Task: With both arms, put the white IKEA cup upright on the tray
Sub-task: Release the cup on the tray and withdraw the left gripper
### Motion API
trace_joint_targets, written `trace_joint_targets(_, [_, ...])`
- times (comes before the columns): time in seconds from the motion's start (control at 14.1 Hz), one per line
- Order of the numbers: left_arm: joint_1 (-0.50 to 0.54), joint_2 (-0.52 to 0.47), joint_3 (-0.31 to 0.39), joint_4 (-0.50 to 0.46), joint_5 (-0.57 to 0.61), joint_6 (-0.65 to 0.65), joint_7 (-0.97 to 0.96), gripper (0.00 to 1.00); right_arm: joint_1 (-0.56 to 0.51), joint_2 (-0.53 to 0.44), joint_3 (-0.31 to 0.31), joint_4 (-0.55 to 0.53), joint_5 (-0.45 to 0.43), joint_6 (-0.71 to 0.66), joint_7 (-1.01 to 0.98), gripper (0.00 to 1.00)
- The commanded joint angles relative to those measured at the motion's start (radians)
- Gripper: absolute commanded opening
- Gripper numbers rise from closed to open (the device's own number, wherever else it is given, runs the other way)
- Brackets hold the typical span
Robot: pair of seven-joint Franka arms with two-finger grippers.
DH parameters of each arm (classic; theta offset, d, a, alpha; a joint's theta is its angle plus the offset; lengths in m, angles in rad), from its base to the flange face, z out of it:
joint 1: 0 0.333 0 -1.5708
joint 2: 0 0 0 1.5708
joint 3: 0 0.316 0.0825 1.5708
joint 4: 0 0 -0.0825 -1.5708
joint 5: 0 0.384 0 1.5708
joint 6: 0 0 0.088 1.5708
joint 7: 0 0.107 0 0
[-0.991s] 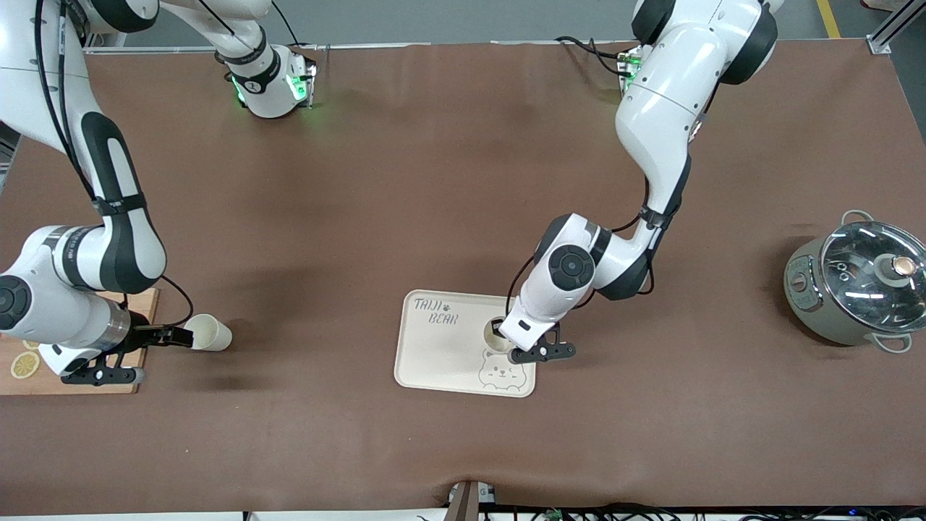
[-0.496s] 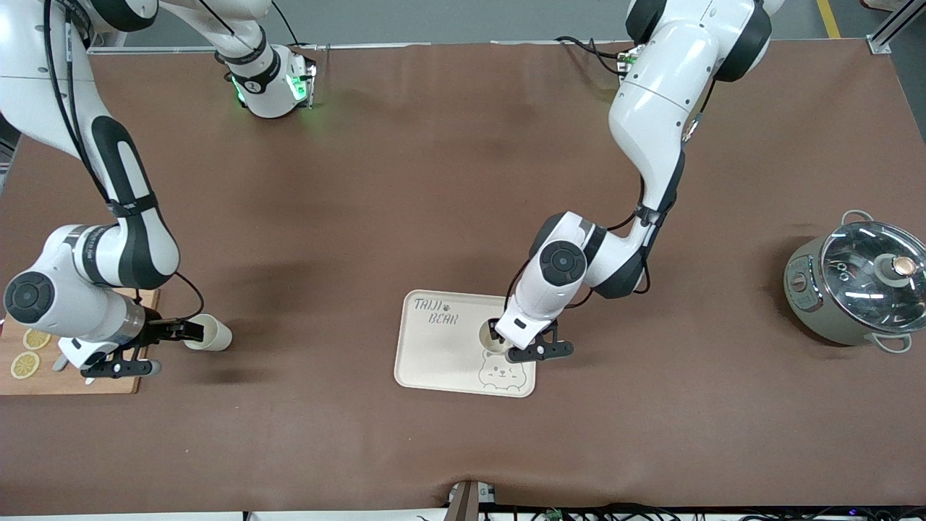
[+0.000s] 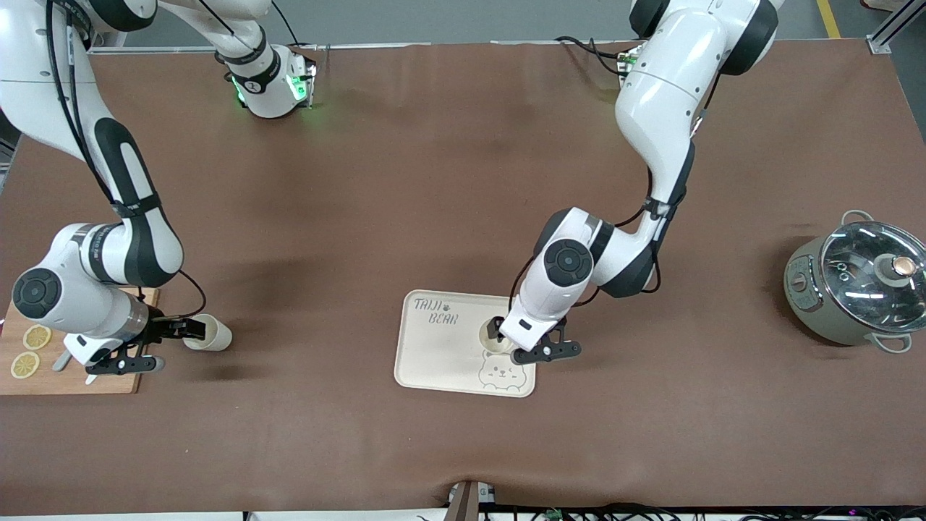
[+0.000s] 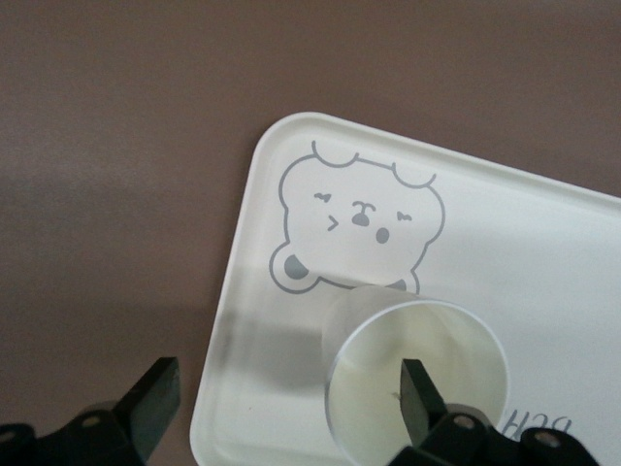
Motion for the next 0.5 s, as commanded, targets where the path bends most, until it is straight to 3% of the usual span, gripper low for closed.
trace_joint_targets(0.0, [0.025, -0.077, 0.003, -0.008, 0.022, -0.097, -0.011, 1.00, -0.018, -0.027, 0.012, -0.057, 0.003, 0.046, -0.017, 1.00])
trace_joint_targets(0.42, [0.126, -0.140, 0.003, -0.017, 0.022, -0.122, 0.148, 1.00, -0.016, -0.013, 0.012, -0.062, 0.004, 0.078, -0.017, 1.00])
